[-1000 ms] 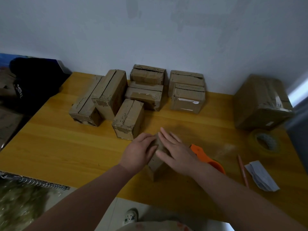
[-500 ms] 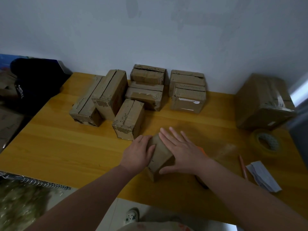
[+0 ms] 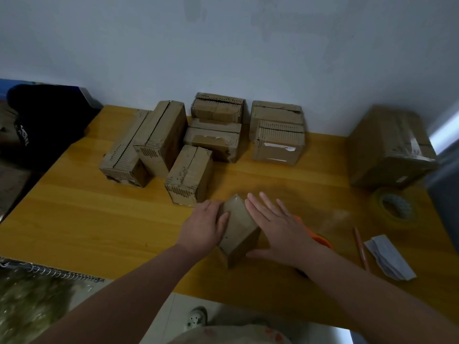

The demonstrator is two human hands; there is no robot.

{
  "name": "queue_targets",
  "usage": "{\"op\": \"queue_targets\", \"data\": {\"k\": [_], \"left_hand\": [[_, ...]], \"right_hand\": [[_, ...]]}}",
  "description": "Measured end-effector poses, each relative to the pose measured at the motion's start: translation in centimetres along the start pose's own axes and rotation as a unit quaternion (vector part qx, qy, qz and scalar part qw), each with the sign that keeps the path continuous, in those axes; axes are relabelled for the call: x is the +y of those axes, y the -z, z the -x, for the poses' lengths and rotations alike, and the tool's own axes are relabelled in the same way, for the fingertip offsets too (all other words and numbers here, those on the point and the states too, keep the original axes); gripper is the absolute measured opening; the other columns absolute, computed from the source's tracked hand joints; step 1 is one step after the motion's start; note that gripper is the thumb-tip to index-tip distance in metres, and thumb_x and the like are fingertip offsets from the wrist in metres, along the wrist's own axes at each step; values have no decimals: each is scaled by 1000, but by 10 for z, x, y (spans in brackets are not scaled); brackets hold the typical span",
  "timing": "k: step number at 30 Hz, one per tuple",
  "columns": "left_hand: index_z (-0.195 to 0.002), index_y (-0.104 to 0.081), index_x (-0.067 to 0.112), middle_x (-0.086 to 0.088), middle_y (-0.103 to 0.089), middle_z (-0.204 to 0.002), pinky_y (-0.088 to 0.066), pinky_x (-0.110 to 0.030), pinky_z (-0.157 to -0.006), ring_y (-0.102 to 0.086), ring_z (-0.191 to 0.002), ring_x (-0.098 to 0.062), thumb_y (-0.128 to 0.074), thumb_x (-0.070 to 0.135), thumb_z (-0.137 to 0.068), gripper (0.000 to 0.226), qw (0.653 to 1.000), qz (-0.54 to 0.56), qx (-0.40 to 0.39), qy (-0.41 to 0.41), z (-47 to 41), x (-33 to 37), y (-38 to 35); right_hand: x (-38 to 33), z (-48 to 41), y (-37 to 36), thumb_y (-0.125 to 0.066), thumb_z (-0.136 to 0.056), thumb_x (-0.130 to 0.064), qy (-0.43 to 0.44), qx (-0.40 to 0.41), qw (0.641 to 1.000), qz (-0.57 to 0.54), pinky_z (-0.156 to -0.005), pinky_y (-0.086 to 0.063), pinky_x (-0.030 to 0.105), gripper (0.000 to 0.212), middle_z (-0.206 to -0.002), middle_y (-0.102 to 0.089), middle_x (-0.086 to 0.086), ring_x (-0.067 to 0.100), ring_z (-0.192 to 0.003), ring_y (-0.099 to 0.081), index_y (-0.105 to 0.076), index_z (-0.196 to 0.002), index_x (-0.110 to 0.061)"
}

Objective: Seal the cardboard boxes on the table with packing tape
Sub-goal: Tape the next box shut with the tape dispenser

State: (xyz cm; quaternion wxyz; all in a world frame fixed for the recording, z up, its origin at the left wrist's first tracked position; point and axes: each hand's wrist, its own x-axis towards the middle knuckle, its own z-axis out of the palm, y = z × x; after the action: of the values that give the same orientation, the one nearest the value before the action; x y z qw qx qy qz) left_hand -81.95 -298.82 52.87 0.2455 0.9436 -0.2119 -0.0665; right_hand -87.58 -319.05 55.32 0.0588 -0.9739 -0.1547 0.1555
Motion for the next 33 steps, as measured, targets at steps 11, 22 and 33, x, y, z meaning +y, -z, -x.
{"op": "queue_targets", "data": {"k": [11, 22, 33], "left_hand": [[-135, -44, 14, -5, -51, -123, -39, -29, -90, -46, -110, -19, -34, 40, -101, 44, 999, 10, -31, -21, -5, -2, 5], [-127, -50, 17, -4, -58, -112, -50, -38, -82, -56, -101, -20, -38, 42, -100, 39, 982, 142, -126, -4, -23, -22, 26], [-114, -59, 22, 0, -59, -112, -52, -40, -88, -58, -102, -19, -45, 40, -98, 28, 934, 333, -113, 62, -74, -22, 69]], "right_hand": [[-10, -10, 17, -63, -89, -42, -23, -21, 999, -14, -122, 0, 44, 103, -158, 26, -9, 17, -146, 21, 17, -152, -26], [-18, -24, 14, -77, -81, -15, -148, -26, 939, -308, -104, -35, 27, 110, -157, -28, -2, 18, -137, -37, 3, -150, -47], [-21, -42, 57, -86, -66, -8, -156, 94, 850, -494, -109, -39, 45, 110, -152, -28, -8, 21, -137, -33, -18, -149, -36]]}}
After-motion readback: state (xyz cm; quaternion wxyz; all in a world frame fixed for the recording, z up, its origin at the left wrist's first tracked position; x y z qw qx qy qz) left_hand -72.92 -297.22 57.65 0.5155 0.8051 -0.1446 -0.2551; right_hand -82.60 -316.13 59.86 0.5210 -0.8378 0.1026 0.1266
